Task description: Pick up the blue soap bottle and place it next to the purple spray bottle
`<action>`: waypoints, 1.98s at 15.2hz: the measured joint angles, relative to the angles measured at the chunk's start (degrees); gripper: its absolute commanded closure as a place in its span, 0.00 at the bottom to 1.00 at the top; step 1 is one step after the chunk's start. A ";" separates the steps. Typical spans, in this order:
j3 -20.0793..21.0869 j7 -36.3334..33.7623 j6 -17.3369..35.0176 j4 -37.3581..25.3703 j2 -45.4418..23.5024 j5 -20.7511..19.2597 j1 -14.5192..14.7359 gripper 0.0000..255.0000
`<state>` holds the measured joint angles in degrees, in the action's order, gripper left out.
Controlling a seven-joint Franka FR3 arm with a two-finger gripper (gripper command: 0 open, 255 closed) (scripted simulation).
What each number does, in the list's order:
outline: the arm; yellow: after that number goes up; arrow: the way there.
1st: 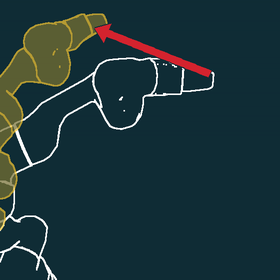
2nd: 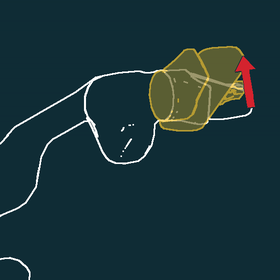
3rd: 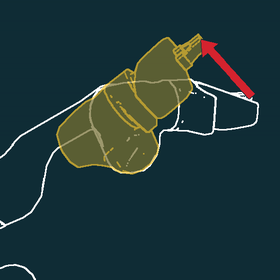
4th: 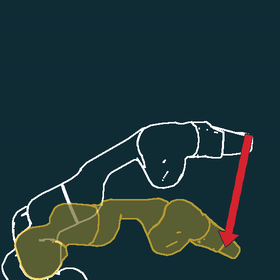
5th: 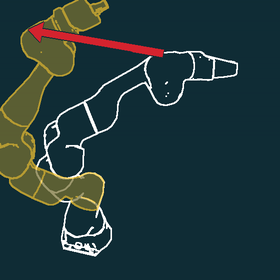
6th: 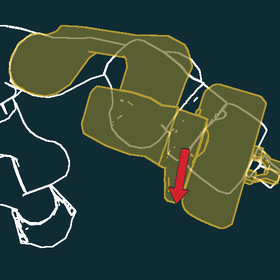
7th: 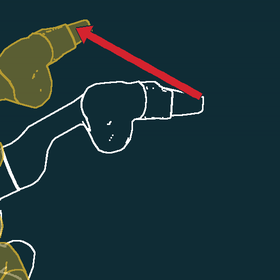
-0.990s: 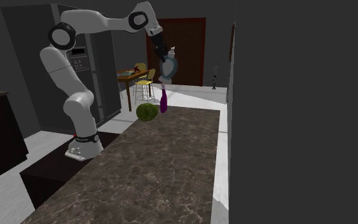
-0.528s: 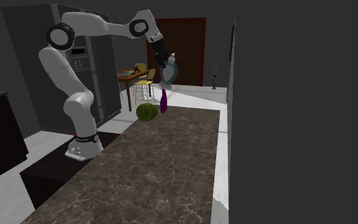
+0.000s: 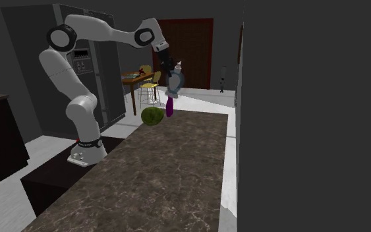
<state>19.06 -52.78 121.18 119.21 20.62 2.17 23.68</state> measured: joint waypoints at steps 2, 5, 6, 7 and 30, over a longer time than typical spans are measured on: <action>0.21 -0.23 1.42 1.16 -0.26 -0.08 0.02 1.00; 0.36 -0.35 3.78 3.61 -0.19 -0.04 0.09 1.00; 0.43 -0.41 4.49 4.27 -0.23 -0.05 0.11 1.00; 0.54 -0.54 5.16 4.88 -0.29 -0.07 0.13 1.00; 2.63 -3.00 23.56 18.79 -4.98 -1.99 -0.50 1.00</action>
<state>21.69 -55.79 144.73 138.00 15.64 0.18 23.17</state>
